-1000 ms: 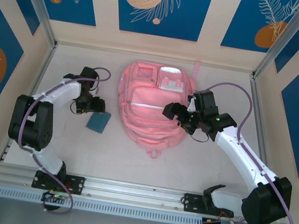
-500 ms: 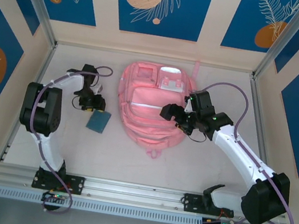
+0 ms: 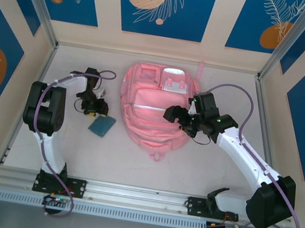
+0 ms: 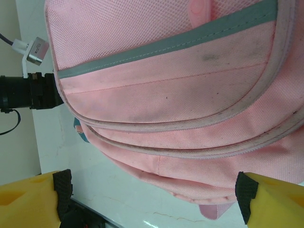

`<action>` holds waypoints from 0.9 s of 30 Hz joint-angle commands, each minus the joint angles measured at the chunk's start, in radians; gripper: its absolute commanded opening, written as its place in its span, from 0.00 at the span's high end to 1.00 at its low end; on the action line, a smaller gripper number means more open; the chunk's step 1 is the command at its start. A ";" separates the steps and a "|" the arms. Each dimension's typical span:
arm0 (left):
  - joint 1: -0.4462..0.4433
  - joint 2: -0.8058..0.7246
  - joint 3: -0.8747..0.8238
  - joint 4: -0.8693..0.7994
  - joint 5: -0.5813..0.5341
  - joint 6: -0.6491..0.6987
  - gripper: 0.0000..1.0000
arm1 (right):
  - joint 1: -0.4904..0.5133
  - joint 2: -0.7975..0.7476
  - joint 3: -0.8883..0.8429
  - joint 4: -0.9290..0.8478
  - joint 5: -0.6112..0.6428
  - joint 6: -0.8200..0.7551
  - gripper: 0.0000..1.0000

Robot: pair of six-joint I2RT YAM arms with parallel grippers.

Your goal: Pack the student bag

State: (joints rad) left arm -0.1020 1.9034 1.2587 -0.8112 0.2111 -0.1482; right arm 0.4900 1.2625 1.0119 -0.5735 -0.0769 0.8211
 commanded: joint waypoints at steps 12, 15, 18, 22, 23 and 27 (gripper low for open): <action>0.003 -0.009 -0.018 -0.023 -0.011 -0.022 0.56 | 0.004 -0.006 0.007 -0.017 0.013 0.003 0.09; 0.003 -0.049 -0.047 -0.030 -0.050 -0.063 0.56 | 0.004 -0.005 0.005 -0.017 0.012 0.005 0.09; -0.002 -0.108 -0.123 -0.003 -0.038 -0.118 0.54 | 0.004 -0.005 -0.001 -0.010 0.011 0.010 0.09; -0.050 -0.194 -0.225 0.024 -0.048 -0.194 0.54 | 0.014 0.001 0.000 -0.002 0.011 0.009 0.10; -0.065 -0.210 -0.244 0.024 -0.050 -0.212 0.54 | 0.021 0.003 0.004 -0.002 0.013 0.006 0.11; -0.128 -0.286 -0.319 0.021 -0.085 -0.289 0.60 | 0.104 0.032 0.032 -0.016 0.060 0.009 0.15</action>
State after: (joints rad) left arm -0.1978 1.6661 0.9791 -0.7784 0.1623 -0.3508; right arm 0.5423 1.2686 1.0149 -0.5735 -0.0483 0.8227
